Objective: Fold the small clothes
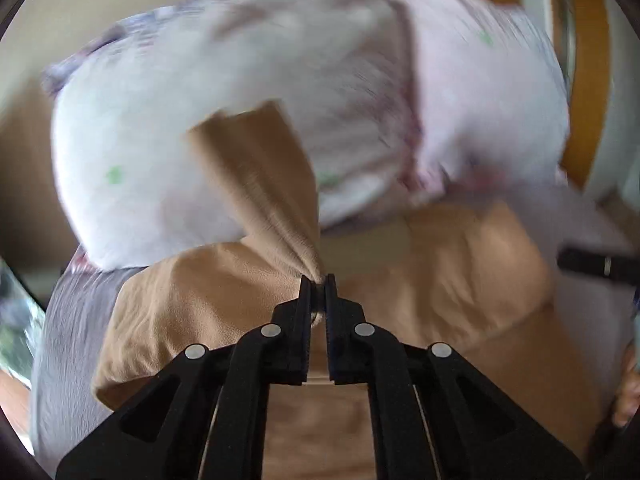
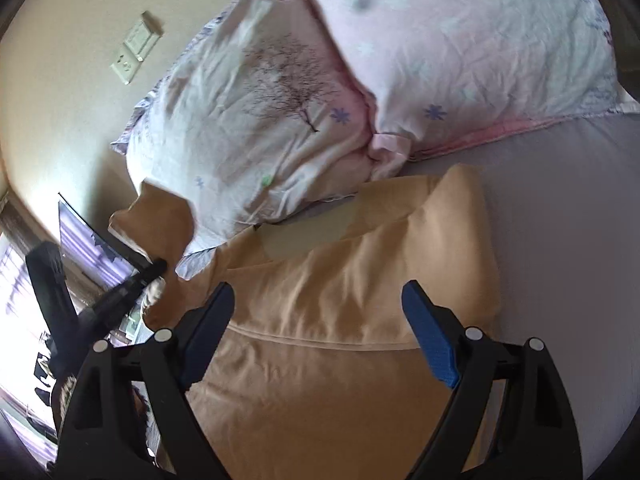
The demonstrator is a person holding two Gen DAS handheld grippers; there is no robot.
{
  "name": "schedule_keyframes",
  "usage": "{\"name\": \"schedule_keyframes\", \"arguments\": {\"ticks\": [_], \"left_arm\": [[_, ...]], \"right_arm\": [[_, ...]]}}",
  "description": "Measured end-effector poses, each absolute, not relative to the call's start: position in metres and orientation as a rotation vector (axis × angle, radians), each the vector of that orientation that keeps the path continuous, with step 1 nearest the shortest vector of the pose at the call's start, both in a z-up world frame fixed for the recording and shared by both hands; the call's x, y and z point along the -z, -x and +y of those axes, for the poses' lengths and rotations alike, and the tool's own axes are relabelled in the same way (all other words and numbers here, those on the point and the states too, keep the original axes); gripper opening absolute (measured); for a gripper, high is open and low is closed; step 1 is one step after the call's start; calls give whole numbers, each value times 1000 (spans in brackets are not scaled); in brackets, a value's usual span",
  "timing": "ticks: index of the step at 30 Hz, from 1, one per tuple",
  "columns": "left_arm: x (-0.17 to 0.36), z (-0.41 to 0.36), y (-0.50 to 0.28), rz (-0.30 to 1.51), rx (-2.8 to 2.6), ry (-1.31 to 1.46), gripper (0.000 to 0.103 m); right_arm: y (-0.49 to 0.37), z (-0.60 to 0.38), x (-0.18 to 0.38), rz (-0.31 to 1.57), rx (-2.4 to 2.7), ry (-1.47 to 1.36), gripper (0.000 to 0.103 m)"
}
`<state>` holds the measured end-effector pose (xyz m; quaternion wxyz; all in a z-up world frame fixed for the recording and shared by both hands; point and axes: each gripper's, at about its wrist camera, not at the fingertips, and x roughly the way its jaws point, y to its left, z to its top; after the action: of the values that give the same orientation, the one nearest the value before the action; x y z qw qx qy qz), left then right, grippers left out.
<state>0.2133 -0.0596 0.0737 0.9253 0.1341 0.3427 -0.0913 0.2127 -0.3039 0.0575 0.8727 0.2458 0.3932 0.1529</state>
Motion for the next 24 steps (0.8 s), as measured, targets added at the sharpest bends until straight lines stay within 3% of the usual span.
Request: {"name": "schedule_keyframes", "arguments": {"ticks": [3, 5, 7, 8, 9, 11, 17, 18, 20, 24], "left_arm": [[-20, -132, -181, 701, 247, -588, 6], [-15, -137, -151, 638, 275, -668, 9], [-31, -115, -131, 612, 313, -624, 28], [-43, -101, -130, 601, 311, -587, 53], [-55, -82, -133, 579, 279, -541, 70], [-74, -44, -146, 546, 175, -462, 72], [-93, 65, -192, 658, -15, -121, 72], [-91, 74, -195, 672, -28, -93, 72], [-85, 82, -203, 693, -40, -61, 72], [-75, 81, -207, 723, -36, -36, 72]], "right_arm": [[-222, -322, -36, 888, -265, -553, 85], [-225, -331, -33, 898, -264, -561, 85], [-231, -330, -33, 903, -288, -550, 77], [-233, -327, -33, 911, -308, -543, 72], [-238, -321, -34, 925, -327, -528, 64], [-250, -303, -34, 953, -344, -470, 56], [-281, -256, -12, 1070, -282, -335, 53], [-281, -253, -9, 1068, -268, -318, 48], [-277, -242, -7, 1068, -313, -278, 5], [-252, -248, -46, 861, -295, -243, 2]]}}
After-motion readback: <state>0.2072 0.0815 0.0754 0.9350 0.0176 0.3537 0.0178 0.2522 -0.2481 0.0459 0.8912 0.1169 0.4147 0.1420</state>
